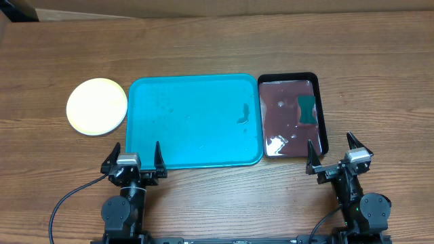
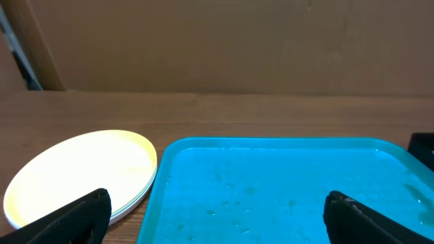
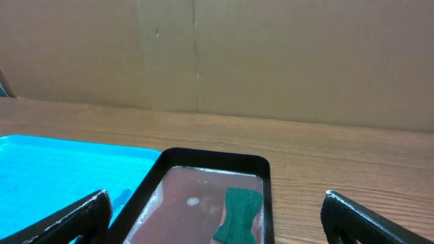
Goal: Clean dirty plates on tray and stack at the side
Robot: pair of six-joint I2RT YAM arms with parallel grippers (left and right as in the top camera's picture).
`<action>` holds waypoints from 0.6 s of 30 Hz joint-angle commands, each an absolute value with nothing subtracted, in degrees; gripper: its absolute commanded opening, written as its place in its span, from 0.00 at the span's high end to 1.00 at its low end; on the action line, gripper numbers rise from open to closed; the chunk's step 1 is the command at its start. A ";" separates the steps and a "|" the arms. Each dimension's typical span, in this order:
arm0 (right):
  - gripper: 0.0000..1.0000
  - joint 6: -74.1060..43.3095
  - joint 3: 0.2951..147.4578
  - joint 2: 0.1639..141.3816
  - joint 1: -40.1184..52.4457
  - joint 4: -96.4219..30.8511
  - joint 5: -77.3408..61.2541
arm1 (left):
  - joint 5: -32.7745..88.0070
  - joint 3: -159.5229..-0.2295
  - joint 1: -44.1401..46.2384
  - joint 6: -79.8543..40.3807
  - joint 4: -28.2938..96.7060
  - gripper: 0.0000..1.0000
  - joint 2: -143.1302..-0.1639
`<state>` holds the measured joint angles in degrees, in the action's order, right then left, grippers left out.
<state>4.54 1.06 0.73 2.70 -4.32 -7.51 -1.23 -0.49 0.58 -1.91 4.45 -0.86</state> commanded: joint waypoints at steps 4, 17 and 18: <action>0.00 4.78 0.45 0.16 2.55 -4.01 -7.62 | 1.06 -0.27 0.78 0.89 4.40 0.00 -0.19; 0.00 4.78 0.45 0.16 2.55 -4.01 -7.62 | 1.06 -0.27 0.73 0.89 4.43 0.00 -0.21; 0.00 4.78 0.45 0.16 2.55 -4.01 -7.62 | 1.04 -0.27 0.73 0.89 4.43 0.00 -0.23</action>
